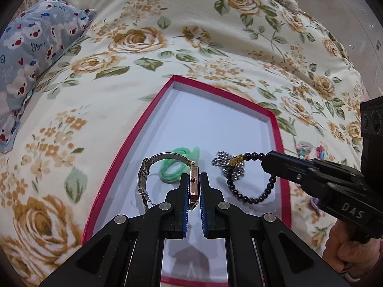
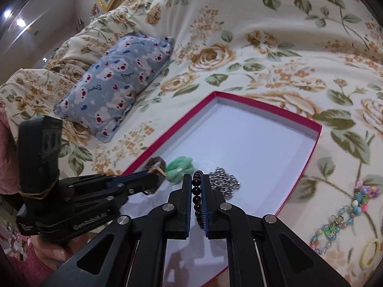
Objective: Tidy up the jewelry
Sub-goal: 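Carry the watch and bead bracelet into the box and release both, then grasp the beaded bracelet with the left tool while the right tool grasps the blue hair tie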
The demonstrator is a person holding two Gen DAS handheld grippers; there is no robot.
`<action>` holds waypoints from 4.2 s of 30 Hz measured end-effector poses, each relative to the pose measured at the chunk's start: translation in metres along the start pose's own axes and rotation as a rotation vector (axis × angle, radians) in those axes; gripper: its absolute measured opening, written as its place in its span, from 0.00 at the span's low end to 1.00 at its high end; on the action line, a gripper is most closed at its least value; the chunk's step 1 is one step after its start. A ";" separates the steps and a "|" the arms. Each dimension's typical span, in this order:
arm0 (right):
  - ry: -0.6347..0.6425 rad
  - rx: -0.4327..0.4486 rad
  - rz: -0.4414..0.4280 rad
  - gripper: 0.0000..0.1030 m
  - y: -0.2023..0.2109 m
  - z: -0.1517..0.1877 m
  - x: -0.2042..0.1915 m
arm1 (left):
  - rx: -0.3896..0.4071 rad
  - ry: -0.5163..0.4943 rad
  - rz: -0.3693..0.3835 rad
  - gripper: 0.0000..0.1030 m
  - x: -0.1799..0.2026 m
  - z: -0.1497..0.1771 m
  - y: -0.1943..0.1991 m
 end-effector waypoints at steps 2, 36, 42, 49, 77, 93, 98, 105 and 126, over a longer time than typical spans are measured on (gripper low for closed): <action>-0.013 -0.006 0.014 0.07 -0.005 -0.001 0.008 | -0.010 -0.003 -0.014 0.07 -0.002 -0.002 -0.009; -0.059 0.020 0.056 0.27 0.014 0.001 0.030 | -0.009 -0.017 -0.036 0.21 0.009 0.001 -0.014; -0.084 0.058 0.073 0.33 0.042 0.006 0.039 | 0.013 -0.014 -0.028 0.33 0.018 0.003 -0.002; -0.131 0.095 0.118 0.37 0.076 0.017 0.064 | 0.012 -0.030 0.022 0.34 0.042 0.010 0.006; -0.319 0.221 0.266 0.40 0.174 0.039 0.174 | -0.031 -0.217 0.129 0.38 0.134 -0.012 -0.023; -0.322 0.191 0.283 0.40 0.159 0.019 0.204 | -0.095 -0.285 0.154 0.42 0.166 -0.030 -0.072; -0.323 0.152 0.282 0.39 0.146 0.016 0.214 | -0.123 -0.290 0.163 0.42 0.174 -0.033 -0.090; -0.326 0.110 0.285 0.38 0.127 0.012 0.229 | -0.171 -0.301 0.161 0.42 0.185 -0.037 -0.121; -0.304 0.146 0.310 0.01 0.132 0.017 0.223 | -0.116 -0.291 0.209 0.08 0.188 -0.035 -0.111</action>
Point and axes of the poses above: each gripper's, at about its wrist camera, not at the fingertips, and y roughly against the way its jaws point, x to its right, z to its underside, the point moved 6 cm from there along -y, roughly the way its jaws point, and after that the axes turned 11 degrees about -y, right-handed, at the moved point
